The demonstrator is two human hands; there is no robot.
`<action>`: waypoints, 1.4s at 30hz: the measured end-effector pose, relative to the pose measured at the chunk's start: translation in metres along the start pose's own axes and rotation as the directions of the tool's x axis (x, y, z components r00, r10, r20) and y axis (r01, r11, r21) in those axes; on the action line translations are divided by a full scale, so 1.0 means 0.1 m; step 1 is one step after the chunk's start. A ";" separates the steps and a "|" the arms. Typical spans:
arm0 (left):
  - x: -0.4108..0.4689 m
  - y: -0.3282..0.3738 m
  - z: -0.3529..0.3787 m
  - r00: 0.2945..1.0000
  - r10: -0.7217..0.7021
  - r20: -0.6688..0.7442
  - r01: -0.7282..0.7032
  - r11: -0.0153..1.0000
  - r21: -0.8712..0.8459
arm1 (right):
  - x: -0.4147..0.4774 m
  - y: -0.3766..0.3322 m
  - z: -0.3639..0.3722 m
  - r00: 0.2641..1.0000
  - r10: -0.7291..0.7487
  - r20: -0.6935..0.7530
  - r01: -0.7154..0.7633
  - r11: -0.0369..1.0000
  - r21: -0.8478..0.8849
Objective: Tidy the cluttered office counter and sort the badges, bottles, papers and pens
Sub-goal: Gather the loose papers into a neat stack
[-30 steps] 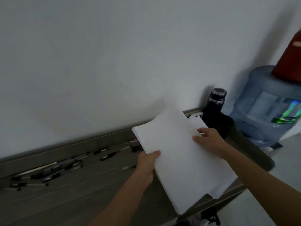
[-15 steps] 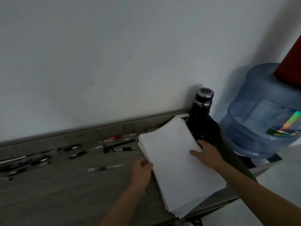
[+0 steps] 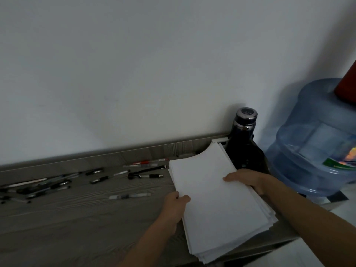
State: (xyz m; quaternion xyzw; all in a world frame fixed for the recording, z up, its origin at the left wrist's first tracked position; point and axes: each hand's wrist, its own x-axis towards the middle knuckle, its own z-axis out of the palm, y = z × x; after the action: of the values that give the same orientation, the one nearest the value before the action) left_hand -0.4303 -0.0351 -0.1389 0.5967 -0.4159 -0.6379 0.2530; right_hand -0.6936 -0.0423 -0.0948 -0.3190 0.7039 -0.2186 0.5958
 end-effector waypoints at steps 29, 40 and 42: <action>-0.22 0.58 -0.52 0.870 0.493 0.004 -0.490 0.864 -0.116 | -0.64 -0.22 0.48 0.722 -0.683 -0.107 0.690 0.700 0.185; -0.44 0.44 -0.65 0.910 0.386 0.148 -0.389 0.921 -0.011 | -0.84 0.01 0.60 0.854 -0.512 -0.093 0.520 0.827 0.215; -0.51 0.39 -0.68 0.925 0.326 0.194 -0.330 0.944 -0.009 | -0.96 0.12 0.66 0.903 -0.425 -0.059 0.426 0.870 0.250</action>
State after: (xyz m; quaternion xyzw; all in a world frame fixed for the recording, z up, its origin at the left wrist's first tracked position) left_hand -0.3624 -0.0293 -0.0739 0.4572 -0.5401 -0.6362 0.3074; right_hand -0.6226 0.0386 -0.0488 -0.3858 0.5826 -0.4341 0.5685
